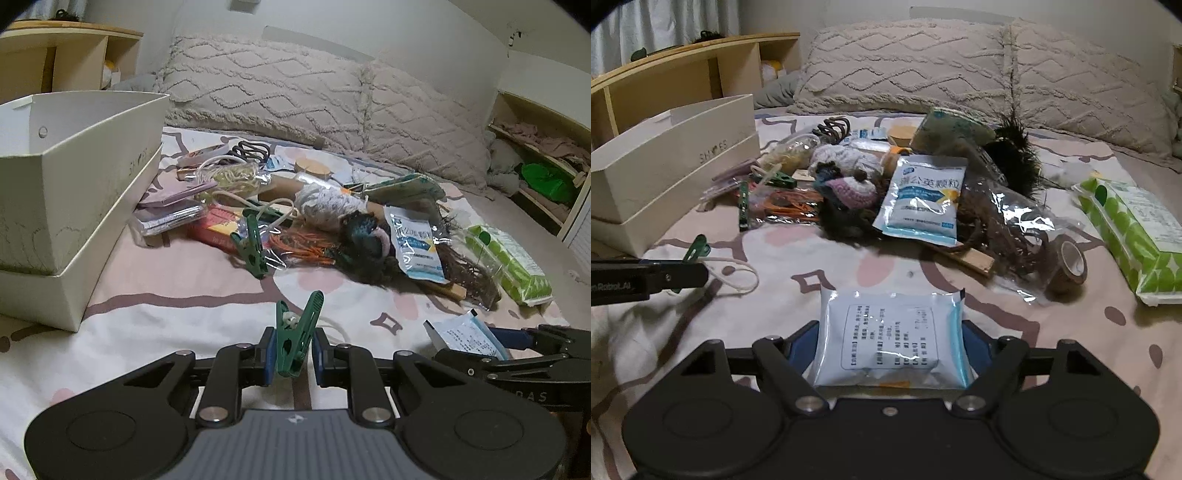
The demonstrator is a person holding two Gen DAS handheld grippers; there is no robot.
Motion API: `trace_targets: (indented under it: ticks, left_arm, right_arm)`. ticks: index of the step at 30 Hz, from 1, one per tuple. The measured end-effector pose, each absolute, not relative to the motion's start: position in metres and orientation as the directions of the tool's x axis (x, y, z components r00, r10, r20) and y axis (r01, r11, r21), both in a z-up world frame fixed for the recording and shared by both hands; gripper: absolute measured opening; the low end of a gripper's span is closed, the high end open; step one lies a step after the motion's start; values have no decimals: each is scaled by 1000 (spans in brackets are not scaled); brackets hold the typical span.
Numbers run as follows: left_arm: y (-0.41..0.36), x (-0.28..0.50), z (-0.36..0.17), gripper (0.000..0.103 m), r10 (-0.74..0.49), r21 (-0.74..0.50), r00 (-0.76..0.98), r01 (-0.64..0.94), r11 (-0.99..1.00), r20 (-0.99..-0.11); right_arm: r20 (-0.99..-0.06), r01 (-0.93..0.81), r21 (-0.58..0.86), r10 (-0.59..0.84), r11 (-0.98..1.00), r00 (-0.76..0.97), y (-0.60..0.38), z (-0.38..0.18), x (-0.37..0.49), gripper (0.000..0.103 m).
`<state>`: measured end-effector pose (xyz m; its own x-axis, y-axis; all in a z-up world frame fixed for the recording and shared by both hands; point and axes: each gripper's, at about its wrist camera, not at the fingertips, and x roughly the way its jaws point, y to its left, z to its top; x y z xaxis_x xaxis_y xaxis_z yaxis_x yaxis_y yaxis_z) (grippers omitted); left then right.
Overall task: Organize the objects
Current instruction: 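Lift the clothespin with the left gripper while the right gripper lifts the packet, then carry the clothespin and medicine packet over the white box with both tools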
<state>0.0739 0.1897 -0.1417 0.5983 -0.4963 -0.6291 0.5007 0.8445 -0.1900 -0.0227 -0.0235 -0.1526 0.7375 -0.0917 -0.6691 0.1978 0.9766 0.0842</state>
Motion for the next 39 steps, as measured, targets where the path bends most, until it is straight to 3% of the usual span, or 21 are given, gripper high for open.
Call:
trace_targets:
  ticks: [22,39]
  left_arm:
    - [229,81,-42,21,-502,-184,702,481,857,-505]
    - [309,120,25,21,-386,-103,814,381,919,-434]
  right_arm:
    - [-502,3,190,94,982,860,13,-51,6,81]
    - [-456,-144,174,209,974,865,70,18,58,81]
